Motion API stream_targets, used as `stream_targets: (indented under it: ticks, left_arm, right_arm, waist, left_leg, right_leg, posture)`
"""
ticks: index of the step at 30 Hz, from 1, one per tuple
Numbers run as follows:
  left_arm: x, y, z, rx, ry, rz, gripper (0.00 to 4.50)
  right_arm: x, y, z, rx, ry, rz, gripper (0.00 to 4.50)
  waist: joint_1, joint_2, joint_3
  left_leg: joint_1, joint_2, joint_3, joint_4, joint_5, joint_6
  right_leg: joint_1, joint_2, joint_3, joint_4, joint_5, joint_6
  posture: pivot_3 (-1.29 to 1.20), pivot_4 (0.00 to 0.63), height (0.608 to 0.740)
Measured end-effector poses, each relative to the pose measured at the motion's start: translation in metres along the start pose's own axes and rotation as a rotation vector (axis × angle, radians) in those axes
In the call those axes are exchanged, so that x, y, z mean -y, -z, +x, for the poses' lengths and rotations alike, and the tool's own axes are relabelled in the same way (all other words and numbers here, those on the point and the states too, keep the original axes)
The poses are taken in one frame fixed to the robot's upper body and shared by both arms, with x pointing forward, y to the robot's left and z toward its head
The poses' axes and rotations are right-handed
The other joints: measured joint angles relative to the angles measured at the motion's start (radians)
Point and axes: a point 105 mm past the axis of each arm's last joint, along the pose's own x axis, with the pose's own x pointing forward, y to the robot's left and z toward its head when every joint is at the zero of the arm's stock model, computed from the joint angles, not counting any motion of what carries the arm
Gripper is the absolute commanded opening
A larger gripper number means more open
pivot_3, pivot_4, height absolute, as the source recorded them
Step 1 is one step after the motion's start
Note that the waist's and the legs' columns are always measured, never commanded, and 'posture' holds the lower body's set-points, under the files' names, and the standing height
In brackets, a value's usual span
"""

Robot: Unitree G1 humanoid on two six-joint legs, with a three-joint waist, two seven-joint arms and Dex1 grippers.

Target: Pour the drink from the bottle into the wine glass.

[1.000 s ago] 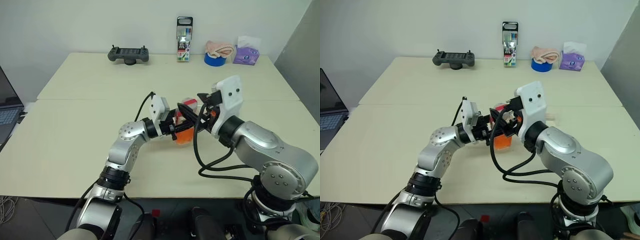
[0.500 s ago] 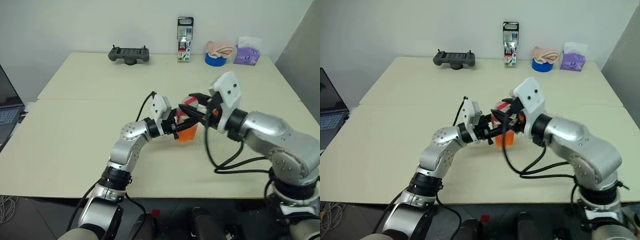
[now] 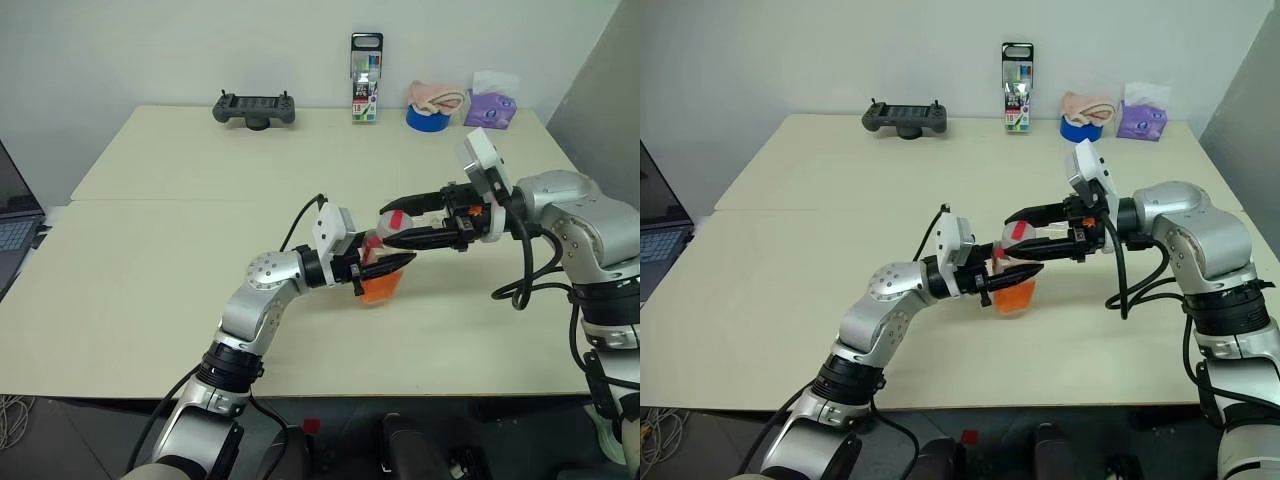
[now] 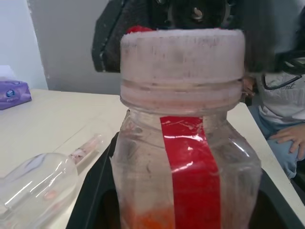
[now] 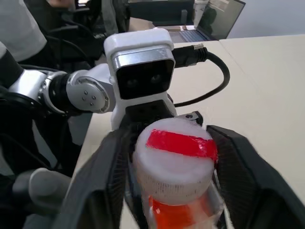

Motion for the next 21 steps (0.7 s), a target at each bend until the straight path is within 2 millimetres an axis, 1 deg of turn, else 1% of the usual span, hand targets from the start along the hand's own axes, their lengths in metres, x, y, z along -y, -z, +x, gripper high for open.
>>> stream_targets:
  ticks: [2, 3, 5, 8, 12, 15, 17, 21]
  left_arm:
    - [-0.003, -0.004, -0.002, 0.01, -0.02, 0.01, 1.74]
    - [-0.004, -0.005, -0.002, 0.014, -0.028, 0.013, 1.74]
    - [-0.006, -0.006, -0.004, 0.019, -0.042, 0.015, 1.74]
    - [-0.006, -0.007, -0.003, 0.022, -0.041, 0.015, 1.74]
    - [-0.005, -0.007, -0.002, 0.027, -0.034, 0.013, 1.74]
    - [-0.007, -0.006, -0.001, 0.031, -0.025, 0.012, 1.74]
    - [-0.009, -0.004, 0.0, 0.028, -0.027, 0.003, 1.74]
    - [-0.01, -0.003, 0.002, 0.035, -0.021, 0.003, 1.74]
  right_arm:
    - [-0.001, -0.001, 0.0, -0.003, -0.01, -0.01, 4.32]
    - [0.0, -0.002, 0.0, -0.007, -0.004, -0.028, 4.5]
    - [0.003, -0.002, -0.001, -0.022, 0.029, -0.071, 4.5]
    - [0.005, -0.002, -0.002, -0.02, 0.077, -0.085, 4.5]
    - [0.006, 0.002, -0.007, -0.001, 0.207, -0.08, 4.5]
    - [-0.008, 0.006, -0.009, 0.024, 0.279, -0.042, 4.5]
    - [-0.019, 0.004, -0.009, 0.053, 0.322, -0.02, 4.5]
    - [-0.026, -0.004, -0.008, 0.106, 0.446, 0.001, 4.5]
  waist:
    - [0.004, 0.0, 0.0]
    - [0.005, 0.0, 0.0]
    - [0.005, 0.0, 0.0]
    - [0.005, 0.0, 0.0]
    - [0.007, 0.0, 0.0]
    - [0.01, 0.0, 0.0]
    - [0.01, 0.0, 0.0]
    - [0.008, 0.0, 0.0]
  left_leg:
    - [0.0, 0.0, 0.0, 0.0, 0.0, 0.0]
    - [-0.001, -0.001, 0.0, 0.0, 0.0, 0.0]
    - [-0.001, -0.001, 0.0, 0.0, 0.0, 0.0]
    - [-0.001, -0.001, 0.0, 0.0, 0.0, 0.0]
    - [-0.001, -0.001, -0.001, 0.0, 0.0, 0.0]
    - [-0.001, -0.001, -0.001, 0.0, 0.0, 0.0]
    - [-0.001, -0.001, 0.0, 0.0, 0.0, 0.0]
    - [-0.001, -0.001, 0.0, 0.001, 0.0, 0.0]
  right_leg:
    - [0.0, -0.001, 0.0, -0.001, 0.0, 0.0]
    - [0.0, -0.001, 0.0, -0.001, 0.0, 0.0]
    - [0.0, -0.001, 0.0, -0.001, 0.0, 0.0]
    - [0.0, -0.001, -0.001, -0.001, 0.0, 0.0]
    - [0.0, -0.001, -0.001, -0.001, 0.0, 0.0]
    - [0.0, -0.001, -0.001, -0.001, 0.0, 0.0]
    - [0.0, -0.001, 0.0, -0.001, 0.0, 0.0]
    - [0.0, -0.001, 0.0, -0.001, -0.001, 0.002]
  posture:
    - [0.0, 0.15, 0.74]
    - [0.0, 0.15, 0.74]
    - [0.0, 0.15, 0.74]
    - [0.0, 0.15, 0.74]
    - [0.0, 0.15, 0.74]
    - [0.0, 0.15, 0.74]
    - [0.0, 0.15, 0.74]
    - [0.0, 0.15, 0.74]
